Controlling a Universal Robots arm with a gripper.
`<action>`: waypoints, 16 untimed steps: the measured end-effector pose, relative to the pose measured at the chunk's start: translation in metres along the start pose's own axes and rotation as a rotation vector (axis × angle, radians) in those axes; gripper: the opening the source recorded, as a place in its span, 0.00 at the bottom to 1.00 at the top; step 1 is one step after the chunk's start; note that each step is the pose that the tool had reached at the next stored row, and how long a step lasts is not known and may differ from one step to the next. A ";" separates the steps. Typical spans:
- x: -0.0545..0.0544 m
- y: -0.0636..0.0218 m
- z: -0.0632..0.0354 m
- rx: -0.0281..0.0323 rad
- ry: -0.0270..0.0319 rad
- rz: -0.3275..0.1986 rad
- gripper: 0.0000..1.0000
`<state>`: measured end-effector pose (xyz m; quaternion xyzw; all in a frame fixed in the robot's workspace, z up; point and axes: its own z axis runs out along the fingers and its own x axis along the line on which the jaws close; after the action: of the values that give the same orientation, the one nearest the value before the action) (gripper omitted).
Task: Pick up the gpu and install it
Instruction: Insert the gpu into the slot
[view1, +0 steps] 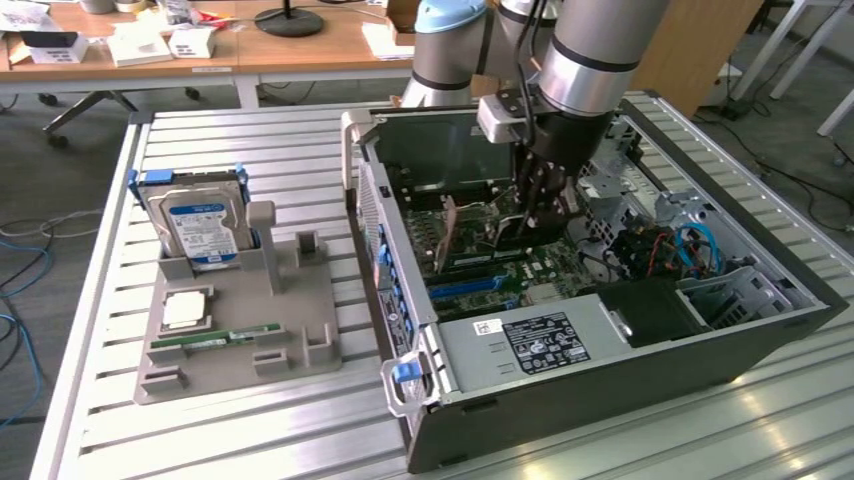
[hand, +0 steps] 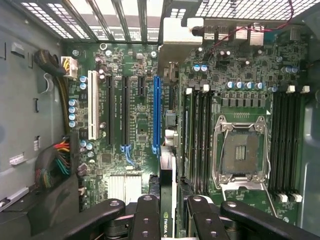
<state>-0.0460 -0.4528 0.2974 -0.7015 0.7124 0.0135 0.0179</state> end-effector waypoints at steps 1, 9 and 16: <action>0.000 0.0001 0.0009 0.0000 0.0000 0.000 0.26; 0.000 0.0005 0.0043 -0.0001 0.0003 0.000 0.26; 0.000 0.0066 0.0046 0.0001 -0.0001 0.000 0.26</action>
<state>-0.0526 -0.4528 0.2928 -0.7015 0.7124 0.0135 0.0179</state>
